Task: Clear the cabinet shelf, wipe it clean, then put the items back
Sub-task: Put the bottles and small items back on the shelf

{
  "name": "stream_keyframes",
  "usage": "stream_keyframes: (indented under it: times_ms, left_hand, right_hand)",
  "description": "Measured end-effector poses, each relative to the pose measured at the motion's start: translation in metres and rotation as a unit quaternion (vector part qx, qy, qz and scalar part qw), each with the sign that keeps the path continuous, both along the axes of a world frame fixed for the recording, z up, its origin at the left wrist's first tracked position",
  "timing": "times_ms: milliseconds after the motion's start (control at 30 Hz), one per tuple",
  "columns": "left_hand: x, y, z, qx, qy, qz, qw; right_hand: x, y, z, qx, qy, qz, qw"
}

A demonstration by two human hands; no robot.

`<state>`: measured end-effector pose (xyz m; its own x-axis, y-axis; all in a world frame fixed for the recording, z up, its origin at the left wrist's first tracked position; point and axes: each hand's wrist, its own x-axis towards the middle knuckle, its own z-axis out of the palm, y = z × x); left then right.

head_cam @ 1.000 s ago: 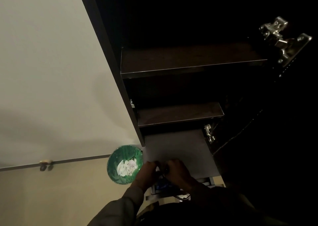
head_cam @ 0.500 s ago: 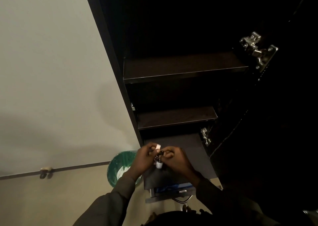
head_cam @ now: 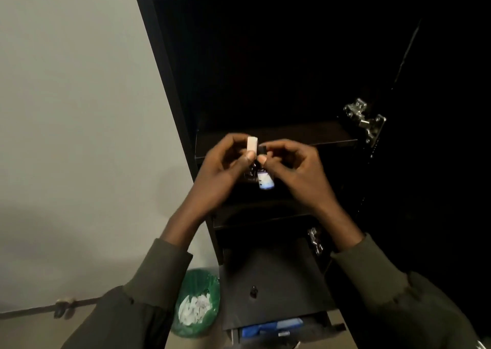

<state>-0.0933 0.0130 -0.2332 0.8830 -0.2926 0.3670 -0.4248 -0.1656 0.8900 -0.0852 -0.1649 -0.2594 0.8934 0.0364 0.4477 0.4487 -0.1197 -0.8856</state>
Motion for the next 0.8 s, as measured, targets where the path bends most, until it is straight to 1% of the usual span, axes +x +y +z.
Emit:
stream_keyframes:
  times_ms: [133,200,300,400,567,733,800]
  left_hand:
    - [0.001,-0.009,0.081,-0.017,-0.102,0.001,0.995]
    - [0.005,-0.013,0.115,-0.029,-0.137,0.001,0.99]
    - [0.012,-0.021,0.16,-0.044,-0.187,0.018,0.981]
    - [0.021,-0.026,0.198,-0.045,-0.238,0.04,0.969]
    - [0.045,-0.032,0.241,-0.025,-0.272,0.078,0.959]
    - [0.075,-0.043,0.264,-0.013,-0.246,0.135,0.96]
    - [0.084,-0.048,0.269,-0.002,-0.238,0.163,0.957]
  right_hand:
    - [0.002,-0.007,0.086,-0.02,-0.111,0.003,0.994]
    - [0.002,-0.008,0.123,-0.016,-0.157,-0.007,0.988]
    - [0.005,-0.008,0.177,-0.011,-0.217,-0.025,0.976]
    - [0.016,-0.013,0.218,-0.018,-0.256,-0.052,0.965]
    - [0.043,-0.023,0.265,-0.032,-0.262,-0.13,0.956]
    - [0.071,-0.029,0.287,-0.081,-0.235,-0.205,0.947]
    - [0.085,-0.034,0.29,-0.097,-0.207,-0.24,0.943]
